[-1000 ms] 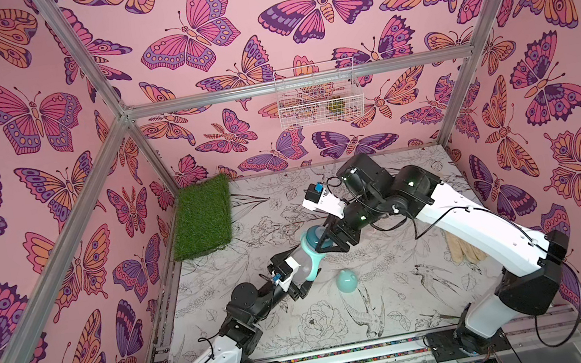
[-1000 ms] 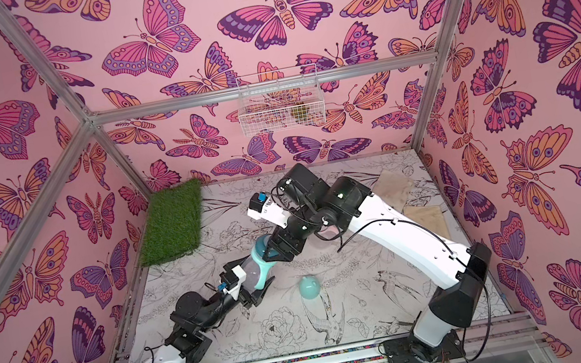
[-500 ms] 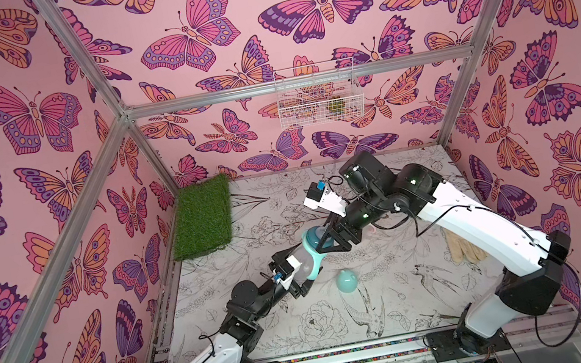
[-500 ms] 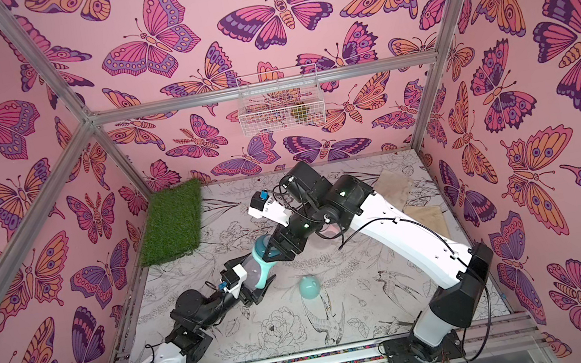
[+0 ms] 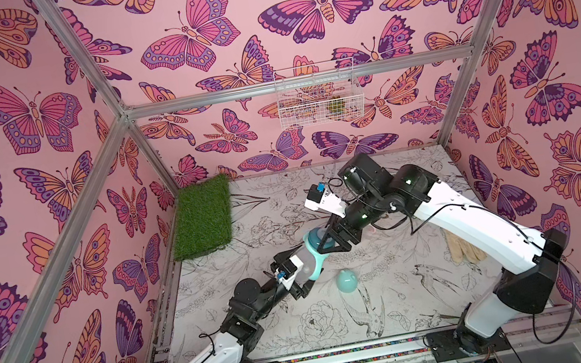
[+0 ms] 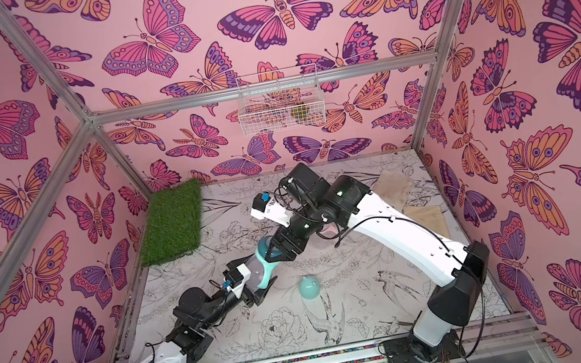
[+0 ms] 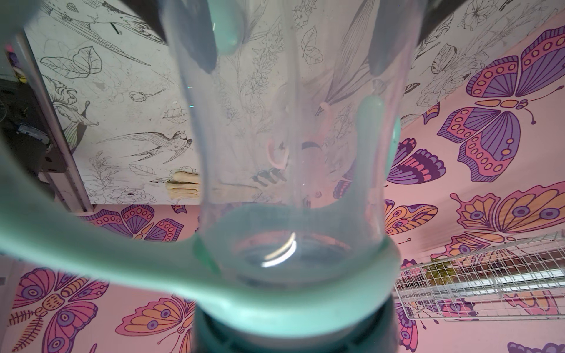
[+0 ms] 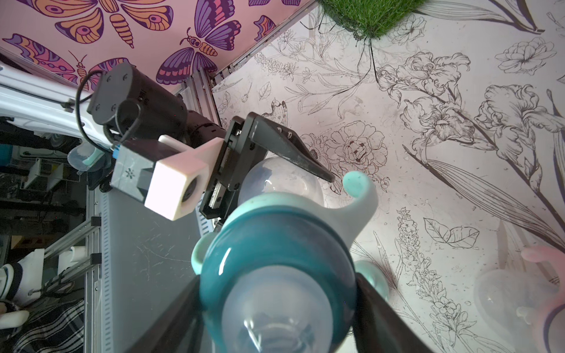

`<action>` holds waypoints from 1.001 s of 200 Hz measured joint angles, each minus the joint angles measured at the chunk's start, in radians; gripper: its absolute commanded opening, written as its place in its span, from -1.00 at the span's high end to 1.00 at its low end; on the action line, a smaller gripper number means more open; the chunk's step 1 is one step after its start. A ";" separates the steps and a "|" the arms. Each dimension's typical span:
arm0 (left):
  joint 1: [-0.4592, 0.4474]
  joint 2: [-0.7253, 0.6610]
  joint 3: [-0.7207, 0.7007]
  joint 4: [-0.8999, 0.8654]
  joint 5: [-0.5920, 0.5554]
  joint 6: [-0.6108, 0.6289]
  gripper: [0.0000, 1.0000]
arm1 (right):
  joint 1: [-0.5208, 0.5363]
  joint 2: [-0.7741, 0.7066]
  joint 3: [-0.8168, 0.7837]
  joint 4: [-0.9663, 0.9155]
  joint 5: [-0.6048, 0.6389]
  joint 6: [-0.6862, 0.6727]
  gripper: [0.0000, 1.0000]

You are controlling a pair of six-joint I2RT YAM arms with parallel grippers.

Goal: Assemble the baby bottles
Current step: Close the nipple on the baby bottle.

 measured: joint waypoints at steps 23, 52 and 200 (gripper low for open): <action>0.000 0.000 0.000 -0.011 -0.038 0.014 1.00 | -0.006 -0.008 -0.040 0.058 -0.003 0.048 0.52; 0.000 0.006 -0.001 -0.003 -0.098 0.037 1.00 | -0.013 -0.037 -0.119 0.181 -0.004 0.146 0.52; -0.128 0.214 0.006 0.226 -0.591 0.345 1.00 | -0.014 -0.060 -0.274 0.472 0.134 0.633 0.61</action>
